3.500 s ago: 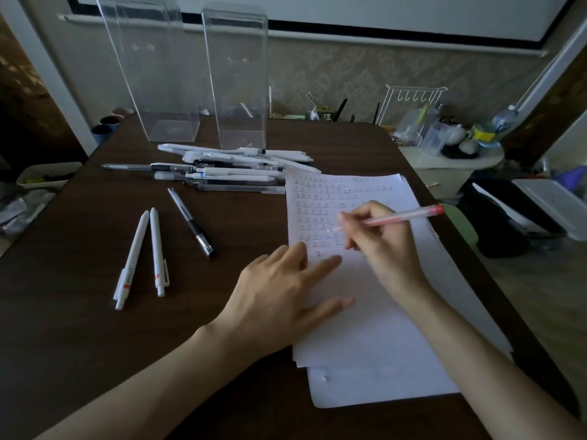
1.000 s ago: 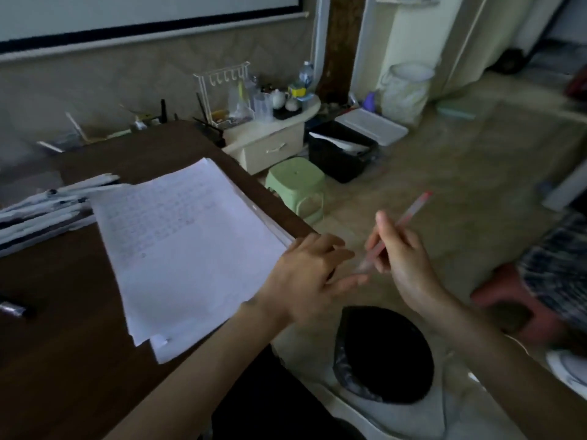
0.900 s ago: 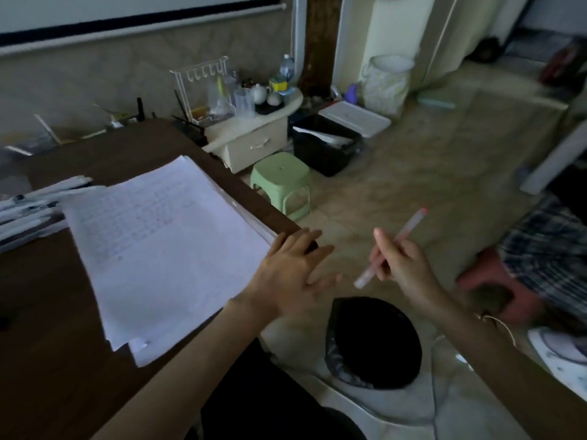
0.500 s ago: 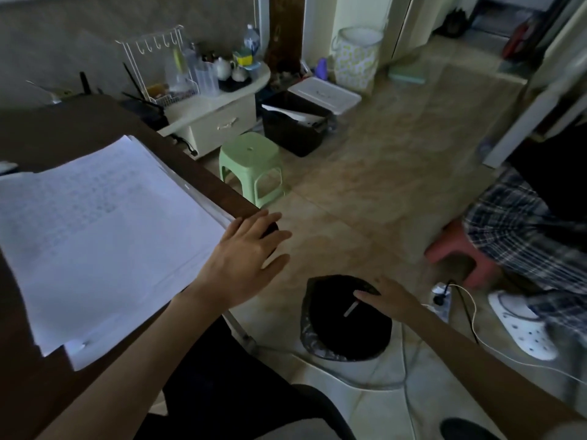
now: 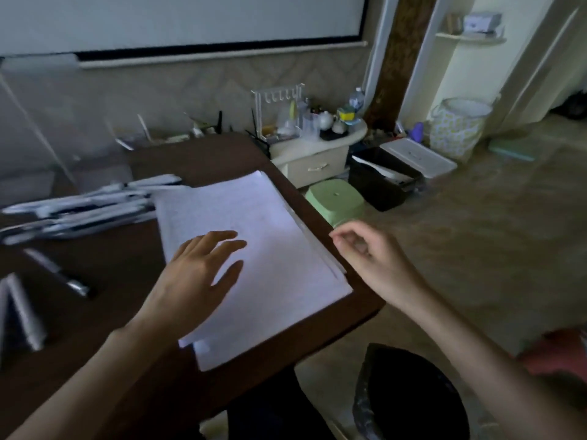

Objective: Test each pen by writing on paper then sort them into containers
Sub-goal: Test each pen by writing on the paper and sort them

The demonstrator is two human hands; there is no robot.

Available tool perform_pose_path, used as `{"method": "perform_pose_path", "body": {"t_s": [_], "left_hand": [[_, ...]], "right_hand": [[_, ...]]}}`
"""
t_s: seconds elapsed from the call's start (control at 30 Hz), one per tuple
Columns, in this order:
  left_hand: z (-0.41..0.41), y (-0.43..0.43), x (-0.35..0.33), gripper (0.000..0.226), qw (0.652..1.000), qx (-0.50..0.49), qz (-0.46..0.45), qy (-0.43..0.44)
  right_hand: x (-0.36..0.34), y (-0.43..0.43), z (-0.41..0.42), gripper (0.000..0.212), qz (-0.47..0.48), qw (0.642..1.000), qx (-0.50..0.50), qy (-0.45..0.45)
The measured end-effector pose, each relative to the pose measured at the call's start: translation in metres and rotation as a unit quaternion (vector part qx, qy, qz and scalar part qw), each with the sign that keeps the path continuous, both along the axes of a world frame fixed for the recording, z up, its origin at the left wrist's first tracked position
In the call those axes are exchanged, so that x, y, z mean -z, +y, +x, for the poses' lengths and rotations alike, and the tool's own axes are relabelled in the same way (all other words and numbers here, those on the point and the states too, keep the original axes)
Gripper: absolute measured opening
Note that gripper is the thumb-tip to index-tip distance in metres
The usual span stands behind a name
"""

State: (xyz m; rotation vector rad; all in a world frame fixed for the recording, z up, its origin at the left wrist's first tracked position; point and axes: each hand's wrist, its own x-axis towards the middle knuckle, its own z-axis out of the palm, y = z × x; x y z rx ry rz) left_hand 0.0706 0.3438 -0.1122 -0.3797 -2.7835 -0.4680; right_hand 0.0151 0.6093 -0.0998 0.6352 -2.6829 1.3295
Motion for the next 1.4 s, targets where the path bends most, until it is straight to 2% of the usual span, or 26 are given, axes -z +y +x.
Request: {"method": "perform_pose_path", "body": {"t_s": [0.07,0.13,0.2,0.37,0.53,0.67,0.83,0.93,1.07,1.13,1.17,1.23,1.27,1.4], "left_hand": [[0.012,-0.036,-0.001,0.037,0.999,-0.049,-0.009,0.019],[0.024,-0.066,0.002,0.029,0.994,-0.096,-0.019,0.051],[0.035,-0.091,0.008,0.035,0.989,-0.134,-0.018,0.066],[0.041,-0.117,0.028,0.046,0.982,-0.181,-0.049,0.038],[0.047,-0.129,0.035,0.026,0.959,-0.275,-0.054,0.03],[0.051,-0.132,0.037,0.024,0.953,-0.302,-0.008,0.014],[0.052,-0.14,0.033,0.014,0.937,-0.345,0.024,0.043],[0.053,-0.144,0.03,0.011,0.933,-0.353,0.047,0.045],[0.053,-0.144,0.031,0.011,0.935,-0.349,0.04,0.055],[0.053,-0.142,0.031,0.006,0.935,-0.345,0.035,0.071],[0.052,-0.142,0.032,0.006,0.936,-0.34,0.034,0.082],[0.049,-0.138,0.032,0.015,0.942,-0.323,0.025,0.085],[0.049,-0.137,0.031,0.019,0.947,-0.309,0.023,0.08],[0.048,-0.122,0.026,0.027,0.964,-0.251,0.024,0.087]], "right_hand": [[-0.008,-0.047,-0.017,0.011,0.012,0.998,-0.057,0.021],[-0.011,-0.094,-0.03,0.011,0.027,0.993,-0.109,0.041],[-0.011,-0.137,-0.039,0.013,0.045,0.986,-0.155,0.036],[-0.006,-0.226,-0.055,0.016,0.072,0.971,-0.224,0.033],[0.01,-0.29,-0.072,0.02,0.135,0.958,-0.243,0.073],[0.021,-0.322,-0.079,0.018,0.192,0.947,-0.206,0.154],[0.031,-0.337,-0.082,0.019,0.302,0.902,-0.2,0.237],[0.025,-0.335,-0.076,0.018,0.28,0.884,-0.228,0.296],[0.004,-0.316,-0.056,0.009,0.139,0.905,-0.208,0.344],[-0.006,-0.293,-0.044,0.007,0.063,0.94,-0.21,0.262],[-0.01,-0.278,-0.039,0.007,0.023,0.957,-0.229,0.176],[-0.015,-0.246,-0.034,0.01,-0.057,0.963,-0.261,-0.026],[-0.015,-0.233,-0.036,0.012,-0.085,0.958,-0.258,-0.088],[0.004,-0.194,-0.049,0.012,-0.148,0.947,-0.236,-0.162]]}}
